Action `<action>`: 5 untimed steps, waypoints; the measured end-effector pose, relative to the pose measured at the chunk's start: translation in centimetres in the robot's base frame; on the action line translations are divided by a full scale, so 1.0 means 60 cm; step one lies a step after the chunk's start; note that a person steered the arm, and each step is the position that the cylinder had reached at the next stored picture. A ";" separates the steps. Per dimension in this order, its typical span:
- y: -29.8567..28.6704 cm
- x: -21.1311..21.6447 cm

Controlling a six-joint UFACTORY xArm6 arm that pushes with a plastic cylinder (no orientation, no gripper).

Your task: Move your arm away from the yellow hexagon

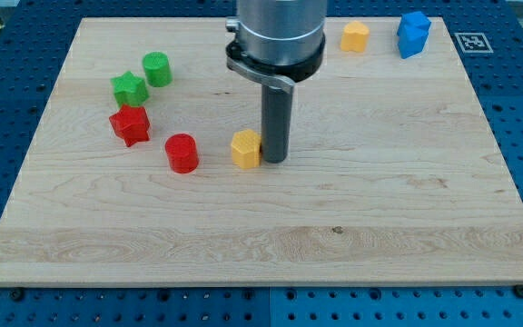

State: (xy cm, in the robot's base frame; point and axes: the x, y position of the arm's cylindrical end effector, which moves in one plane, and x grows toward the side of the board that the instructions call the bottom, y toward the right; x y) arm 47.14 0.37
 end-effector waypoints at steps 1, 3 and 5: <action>-0.013 0.010; 0.190 0.026; 0.377 0.014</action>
State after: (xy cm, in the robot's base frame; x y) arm 47.96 22.97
